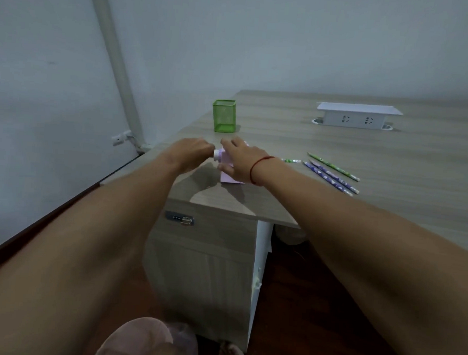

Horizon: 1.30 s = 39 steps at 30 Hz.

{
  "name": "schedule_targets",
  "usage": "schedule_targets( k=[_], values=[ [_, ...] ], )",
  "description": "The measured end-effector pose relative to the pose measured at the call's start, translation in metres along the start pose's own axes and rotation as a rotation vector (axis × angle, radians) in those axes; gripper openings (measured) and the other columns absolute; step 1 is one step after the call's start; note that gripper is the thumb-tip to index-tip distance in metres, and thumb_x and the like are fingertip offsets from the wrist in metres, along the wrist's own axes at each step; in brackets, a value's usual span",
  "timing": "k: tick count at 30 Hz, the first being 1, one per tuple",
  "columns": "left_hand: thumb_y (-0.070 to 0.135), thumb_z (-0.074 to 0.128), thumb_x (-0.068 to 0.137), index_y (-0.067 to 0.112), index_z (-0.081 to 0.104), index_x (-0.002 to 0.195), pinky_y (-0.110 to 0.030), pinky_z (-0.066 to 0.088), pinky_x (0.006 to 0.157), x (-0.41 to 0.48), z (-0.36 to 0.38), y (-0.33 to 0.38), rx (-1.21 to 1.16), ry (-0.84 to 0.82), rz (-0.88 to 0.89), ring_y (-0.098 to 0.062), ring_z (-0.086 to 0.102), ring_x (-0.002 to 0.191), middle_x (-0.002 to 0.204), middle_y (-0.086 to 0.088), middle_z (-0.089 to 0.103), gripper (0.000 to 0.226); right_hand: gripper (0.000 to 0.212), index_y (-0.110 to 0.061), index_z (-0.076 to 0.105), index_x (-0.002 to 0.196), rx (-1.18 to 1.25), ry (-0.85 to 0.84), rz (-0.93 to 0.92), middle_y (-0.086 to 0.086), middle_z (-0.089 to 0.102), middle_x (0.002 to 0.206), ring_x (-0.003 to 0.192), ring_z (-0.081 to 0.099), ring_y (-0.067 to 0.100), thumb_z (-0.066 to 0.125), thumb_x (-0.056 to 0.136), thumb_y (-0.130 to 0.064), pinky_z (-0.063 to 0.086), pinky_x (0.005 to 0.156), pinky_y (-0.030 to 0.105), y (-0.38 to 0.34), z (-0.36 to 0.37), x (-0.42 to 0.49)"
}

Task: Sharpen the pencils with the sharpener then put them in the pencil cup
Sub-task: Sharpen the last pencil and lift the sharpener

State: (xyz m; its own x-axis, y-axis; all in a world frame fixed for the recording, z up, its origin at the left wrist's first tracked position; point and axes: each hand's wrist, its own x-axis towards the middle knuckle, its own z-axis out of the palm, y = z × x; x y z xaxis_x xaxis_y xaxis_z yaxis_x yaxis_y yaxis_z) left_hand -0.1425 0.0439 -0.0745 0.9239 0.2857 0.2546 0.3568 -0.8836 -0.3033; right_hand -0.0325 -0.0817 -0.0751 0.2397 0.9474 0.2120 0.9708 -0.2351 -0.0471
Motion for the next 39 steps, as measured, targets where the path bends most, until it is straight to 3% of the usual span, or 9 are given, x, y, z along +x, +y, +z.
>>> schedule_targets(
  k=[5, 17, 21, 25, 28, 31, 35, 37, 39],
  values=[
    [0.002, 0.047, 0.09, 0.004, 0.058, 0.094, -0.044, 0.054, 0.07, -0.002, 0.003, -0.005, 0.019, 0.012, -0.018, -0.035, 0.063, 0.08, 0.089, -0.016, 0.065, 0.012, 0.062, -0.015, 0.026, 0.145, -0.104, -0.032, -0.013, 0.009, 0.034, 0.146, 0.122, 0.05, 0.031, 0.045, 0.095, -0.046, 0.046, 0.098, 0.047, -0.003, -0.004, 0.0],
    [0.002, 0.051, 0.093, -0.002, 0.061, 0.101, -0.044, 0.048, 0.069, -0.02, -0.027, -0.001, -0.101, 0.285, 0.058, -0.04, 0.063, 0.085, 0.094, -0.025, 0.066, 0.013, 0.065, -0.015, 0.024, 0.147, -0.108, -0.096, 0.056, 0.01, 0.03, 0.15, 0.13, 0.044, 0.035, 0.046, 0.095, -0.046, 0.04, 0.104, 0.05, -0.009, -0.009, 0.006],
    [0.005, 0.049, 0.095, 0.0, 0.058, 0.109, -0.041, 0.047, 0.071, -0.046, -0.015, 0.013, -0.17, 0.261, 0.019, -0.038, 0.063, 0.087, 0.099, -0.024, 0.065, 0.018, 0.064, -0.013, 0.026, 0.146, -0.091, -0.118, 0.053, 0.012, 0.03, 0.15, 0.128, 0.046, 0.037, 0.049, 0.095, -0.043, 0.04, 0.103, 0.048, -0.011, -0.014, 0.003],
    [0.012, 0.046, 0.098, 0.004, 0.057, 0.114, -0.03, 0.048, 0.08, -0.058, 0.004, 0.024, -0.17, 0.043, 0.016, -0.028, 0.063, 0.093, 0.105, -0.015, 0.063, 0.021, 0.061, -0.012, 0.027, 0.146, -0.074, -0.132, 0.03, 0.013, 0.03, 0.15, 0.126, 0.047, 0.037, 0.048, 0.096, -0.04, 0.041, 0.102, 0.047, -0.01, -0.013, 0.004],
    [0.023, 0.048, 0.096, 0.012, 0.064, 0.108, -0.034, 0.049, 0.09, -0.037, 0.009, 0.021, -0.149, -0.086, -0.023, -0.024, 0.063, 0.099, 0.11, -0.008, 0.065, 0.023, 0.061, -0.012, 0.027, 0.146, -0.059, -0.091, -0.001, 0.013, 0.03, 0.15, 0.128, 0.045, 0.036, 0.049, 0.096, -0.038, 0.04, 0.102, 0.044, -0.006, -0.01, 0.004],
    [0.021, 0.046, 0.095, 0.005, 0.063, 0.101, -0.036, 0.047, 0.08, -0.018, 0.008, 0.026, -0.18, -0.073, -0.191, -0.03, 0.063, 0.094, 0.104, -0.014, 0.065, 0.023, 0.061, -0.01, 0.027, 0.146, -0.069, -0.054, -0.011, 0.015, 0.031, 0.149, 0.129, 0.044, 0.035, 0.049, 0.096, -0.038, 0.039, 0.102, 0.041, -0.004, -0.008, 0.003],
    [0.015, 0.048, 0.093, 0.003, 0.062, 0.104, -0.037, 0.048, 0.081, -0.015, 0.023, 0.031, -0.171, -0.061, -0.262, -0.033, 0.062, 0.097, 0.106, -0.018, 0.064, 0.021, 0.056, -0.008, 0.029, 0.145, 0.057, -0.117, -0.001, 0.015, 0.028, 0.149, 0.131, 0.042, 0.034, 0.039, 0.1, -0.039, 0.036, 0.106, 0.044, -0.001, -0.013, 0.008],
    [0.015, 0.048, 0.093, 0.003, 0.062, 0.105, -0.037, 0.046, 0.08, -0.015, 0.025, 0.028, -0.185, -0.056, -0.263, -0.034, 0.061, 0.099, 0.109, -0.019, 0.063, 0.022, 0.046, -0.003, 0.036, 0.139, 0.276, -0.033, 0.054, 0.019, 0.036, 0.144, 0.126, 0.044, 0.035, 0.038, 0.1, -0.027, 0.037, 0.105, 0.042, 0.004, -0.021, 0.009],
    [0.016, 0.046, 0.094, 0.003, 0.062, 0.107, -0.037, 0.045, 0.079, -0.015, 0.025, 0.025, -0.202, -0.047, -0.26, -0.034, 0.06, 0.1, 0.11, -0.02, 0.062, 0.024, 0.034, 0.001, 0.051, 0.125, 0.309, 0.03, 0.142, 0.021, 0.051, 0.133, 0.11, 0.052, 0.032, 0.036, 0.099, -0.016, 0.041, 0.096, 0.035, 0.019, -0.026, 0.008]
  ],
)
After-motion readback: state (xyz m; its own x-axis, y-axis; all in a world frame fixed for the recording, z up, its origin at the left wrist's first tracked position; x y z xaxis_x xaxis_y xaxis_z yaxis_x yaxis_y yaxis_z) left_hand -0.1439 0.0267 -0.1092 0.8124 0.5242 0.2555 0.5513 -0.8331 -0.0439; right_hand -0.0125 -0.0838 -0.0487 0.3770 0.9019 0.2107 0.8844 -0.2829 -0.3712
